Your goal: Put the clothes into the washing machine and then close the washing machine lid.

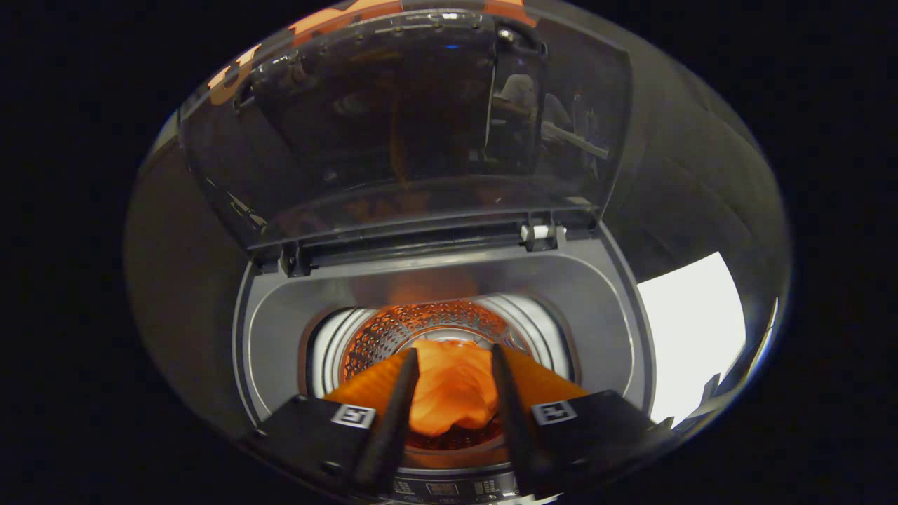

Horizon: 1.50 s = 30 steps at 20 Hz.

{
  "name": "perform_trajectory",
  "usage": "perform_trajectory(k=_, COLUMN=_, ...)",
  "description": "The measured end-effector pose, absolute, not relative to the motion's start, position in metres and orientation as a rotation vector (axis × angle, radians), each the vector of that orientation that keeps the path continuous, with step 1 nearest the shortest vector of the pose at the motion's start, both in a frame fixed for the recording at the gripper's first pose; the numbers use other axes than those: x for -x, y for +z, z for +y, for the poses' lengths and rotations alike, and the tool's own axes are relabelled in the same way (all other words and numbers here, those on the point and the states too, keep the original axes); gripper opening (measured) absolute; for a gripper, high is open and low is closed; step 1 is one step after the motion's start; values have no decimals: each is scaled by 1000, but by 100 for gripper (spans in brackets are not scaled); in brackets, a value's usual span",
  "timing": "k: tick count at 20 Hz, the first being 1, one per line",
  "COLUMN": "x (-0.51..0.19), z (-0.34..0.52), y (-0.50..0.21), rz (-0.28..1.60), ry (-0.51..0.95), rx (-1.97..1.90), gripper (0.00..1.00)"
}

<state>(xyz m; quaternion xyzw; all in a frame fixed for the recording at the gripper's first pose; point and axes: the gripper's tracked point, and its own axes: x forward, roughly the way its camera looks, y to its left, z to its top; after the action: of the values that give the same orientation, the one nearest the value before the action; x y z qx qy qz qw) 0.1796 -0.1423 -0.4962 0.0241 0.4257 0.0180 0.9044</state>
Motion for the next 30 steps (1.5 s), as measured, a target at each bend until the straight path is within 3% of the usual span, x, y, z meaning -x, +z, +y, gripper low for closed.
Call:
perform_trajectory(k=1, x=-178, z=-142, y=-485, rz=863, ry=48, rx=-52, gripper=87)
perform_trajectory(k=7, x=-182, z=-160, y=-410, rz=736, ry=32, rx=25, gripper=98)
perform_trajectory(k=21, x=-218, z=-152, y=-202, rz=385, ry=88, rx=-54, gripper=98)
perform_trajectory(k=30, x=-289, z=-112, y=-210, rz=401, ry=133, rx=-21, gripper=98)
